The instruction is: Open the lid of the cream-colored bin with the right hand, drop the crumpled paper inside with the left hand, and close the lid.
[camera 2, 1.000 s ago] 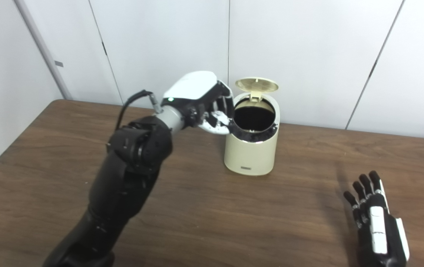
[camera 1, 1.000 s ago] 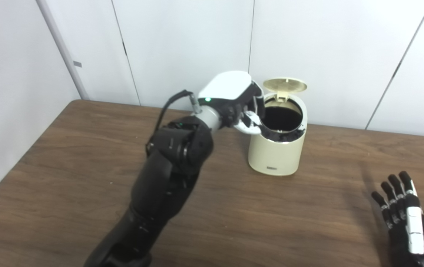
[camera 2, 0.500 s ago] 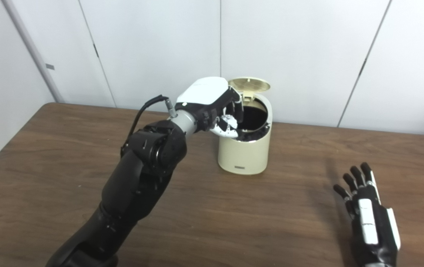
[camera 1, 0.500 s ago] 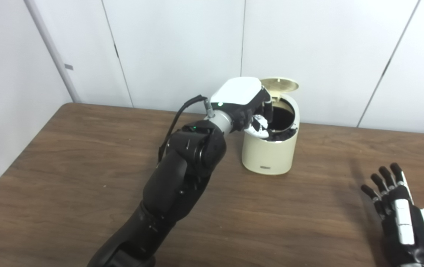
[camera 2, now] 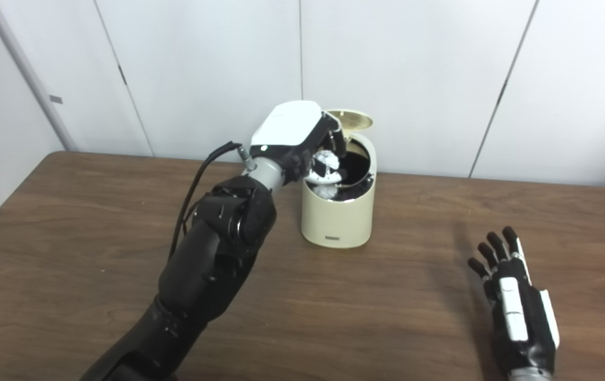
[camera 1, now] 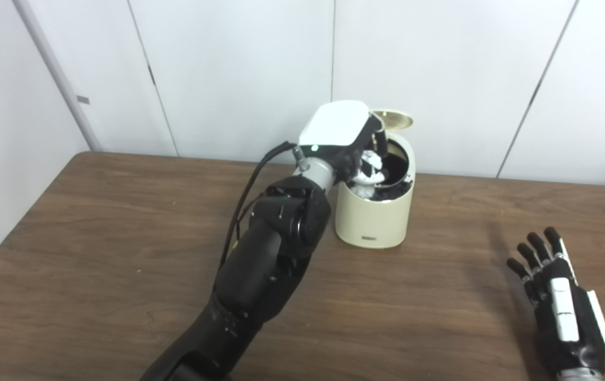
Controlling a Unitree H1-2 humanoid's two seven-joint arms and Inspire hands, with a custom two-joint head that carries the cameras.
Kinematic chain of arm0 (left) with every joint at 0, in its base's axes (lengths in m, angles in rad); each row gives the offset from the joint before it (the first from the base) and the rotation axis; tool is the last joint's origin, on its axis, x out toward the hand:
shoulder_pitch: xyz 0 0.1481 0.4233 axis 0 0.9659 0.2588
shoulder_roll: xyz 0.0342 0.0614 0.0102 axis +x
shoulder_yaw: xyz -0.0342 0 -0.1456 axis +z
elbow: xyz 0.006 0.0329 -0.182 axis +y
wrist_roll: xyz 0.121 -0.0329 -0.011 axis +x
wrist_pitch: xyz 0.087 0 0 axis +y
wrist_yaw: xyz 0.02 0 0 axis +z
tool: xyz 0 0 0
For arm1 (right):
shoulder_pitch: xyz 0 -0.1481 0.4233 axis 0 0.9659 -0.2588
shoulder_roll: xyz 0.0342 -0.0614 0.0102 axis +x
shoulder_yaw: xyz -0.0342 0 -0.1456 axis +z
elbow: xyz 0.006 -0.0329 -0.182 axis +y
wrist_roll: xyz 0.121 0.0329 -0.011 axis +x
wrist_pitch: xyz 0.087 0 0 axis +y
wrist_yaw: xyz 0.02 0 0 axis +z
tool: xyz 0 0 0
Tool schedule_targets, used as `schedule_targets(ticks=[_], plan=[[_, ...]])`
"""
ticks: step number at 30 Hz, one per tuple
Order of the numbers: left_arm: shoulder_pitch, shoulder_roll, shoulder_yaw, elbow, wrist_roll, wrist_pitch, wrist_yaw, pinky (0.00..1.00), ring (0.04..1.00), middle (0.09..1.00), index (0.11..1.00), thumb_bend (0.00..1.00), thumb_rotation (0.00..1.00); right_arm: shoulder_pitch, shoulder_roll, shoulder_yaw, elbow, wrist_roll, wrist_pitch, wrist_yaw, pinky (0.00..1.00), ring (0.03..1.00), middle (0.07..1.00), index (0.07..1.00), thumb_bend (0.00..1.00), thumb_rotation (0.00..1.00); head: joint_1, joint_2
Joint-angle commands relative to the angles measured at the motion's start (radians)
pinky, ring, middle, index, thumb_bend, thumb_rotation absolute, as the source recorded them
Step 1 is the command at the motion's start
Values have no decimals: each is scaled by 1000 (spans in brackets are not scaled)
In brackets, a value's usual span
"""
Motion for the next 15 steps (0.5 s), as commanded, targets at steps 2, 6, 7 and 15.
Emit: schedule_targets(ticks=[2, 6, 7, 15], plan=[[-57, -10, 4, 18, -25, -36, 94, 266, 412, 527, 526, 466, 0, 37, 31, 10, 74, 1, -18, -3, 874, 942, 955, 995, 523, 801, 0, -2], [-75, -13, -5, 60, -39, -47, 140, 301, 450, 567, 503, 467, 0, 33, 29, 12, 90, -10, -30, -3, 880, 940, 952, 996, 536, 815, -2, -11], [-80, -15, -7, 75, -39, -48, 153, 299, 448, 571, 502, 466, 0, 33, 30, 11, 91, -9, -32, -3, 881, 937, 946, 995, 543, 813, -5, -15], [-83, -15, -41, 139, -42, -52, 212, 279, 419, 553, 497, 466, 0, 37, 30, 10, 100, 0, -49, 12, 884, 943, 956, 1000, 536, 811, -24, -40]])
